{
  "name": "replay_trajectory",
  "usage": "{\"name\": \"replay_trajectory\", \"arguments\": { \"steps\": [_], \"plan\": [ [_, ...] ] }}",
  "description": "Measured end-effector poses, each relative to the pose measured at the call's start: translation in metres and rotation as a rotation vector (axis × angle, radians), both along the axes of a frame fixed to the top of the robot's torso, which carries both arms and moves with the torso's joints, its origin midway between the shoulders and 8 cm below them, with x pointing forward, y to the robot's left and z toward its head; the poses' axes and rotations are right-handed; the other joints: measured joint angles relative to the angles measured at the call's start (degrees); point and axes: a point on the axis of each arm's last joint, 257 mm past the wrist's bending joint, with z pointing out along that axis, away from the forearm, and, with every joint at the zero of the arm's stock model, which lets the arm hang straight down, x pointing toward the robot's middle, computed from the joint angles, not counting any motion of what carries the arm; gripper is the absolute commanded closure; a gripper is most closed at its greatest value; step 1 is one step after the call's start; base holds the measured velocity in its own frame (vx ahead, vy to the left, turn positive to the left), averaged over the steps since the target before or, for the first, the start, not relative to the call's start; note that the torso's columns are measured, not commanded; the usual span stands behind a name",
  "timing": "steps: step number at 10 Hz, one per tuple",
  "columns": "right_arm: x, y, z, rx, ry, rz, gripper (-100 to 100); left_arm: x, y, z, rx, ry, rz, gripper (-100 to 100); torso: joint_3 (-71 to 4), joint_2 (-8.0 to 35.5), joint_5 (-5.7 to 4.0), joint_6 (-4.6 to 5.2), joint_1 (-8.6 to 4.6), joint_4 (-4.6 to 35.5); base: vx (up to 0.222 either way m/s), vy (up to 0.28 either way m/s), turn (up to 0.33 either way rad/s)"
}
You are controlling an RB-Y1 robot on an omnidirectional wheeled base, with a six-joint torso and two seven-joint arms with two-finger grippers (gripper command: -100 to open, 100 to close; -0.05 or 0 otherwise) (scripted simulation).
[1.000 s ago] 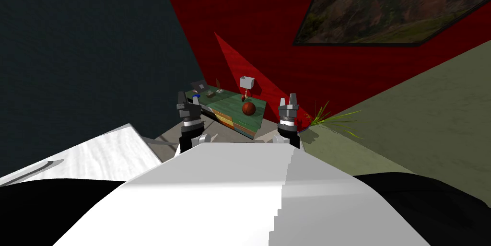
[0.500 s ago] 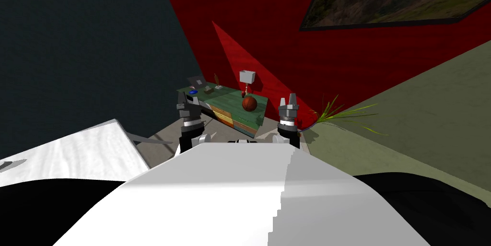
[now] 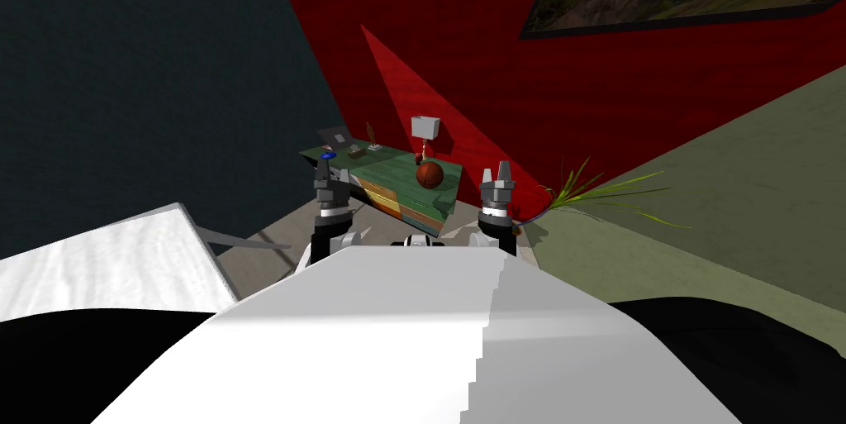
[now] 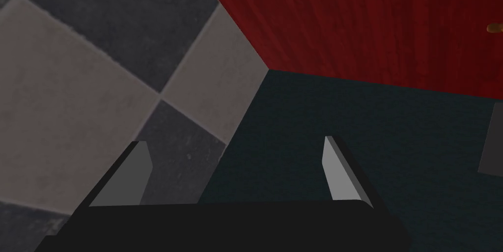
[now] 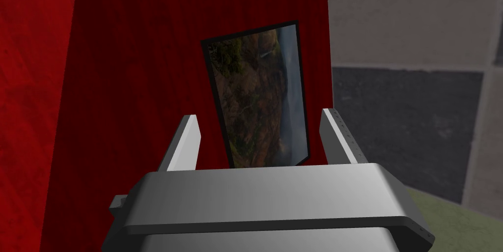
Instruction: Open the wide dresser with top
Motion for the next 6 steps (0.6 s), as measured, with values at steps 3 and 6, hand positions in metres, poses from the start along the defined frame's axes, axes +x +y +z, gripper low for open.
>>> {"name": "replay_trajectory", "arguments": {
  "steps": [3, 6],
  "plan": [
    [0.000, 0.000, 0.000, 0.000, 0.000, 0.000, 0, 0.012, -0.006, -0.024, 0.053, 0.046, -0.031, -100, 0.0, 0.0, 0.00, 0.00, -0.01, 0.0, 0.032, -0.013, -0.039],
    [0.000, 0.000, 0.000, 0.000, 0.000, 0.000, 0, 0.020, -0.009, -0.053, 0.090, 0.093, -0.053, -100, 0.0, 0.1, 0.00, -0.01, 0.00, 0.0, 0.036, -0.010, -0.035]
  ]
}}
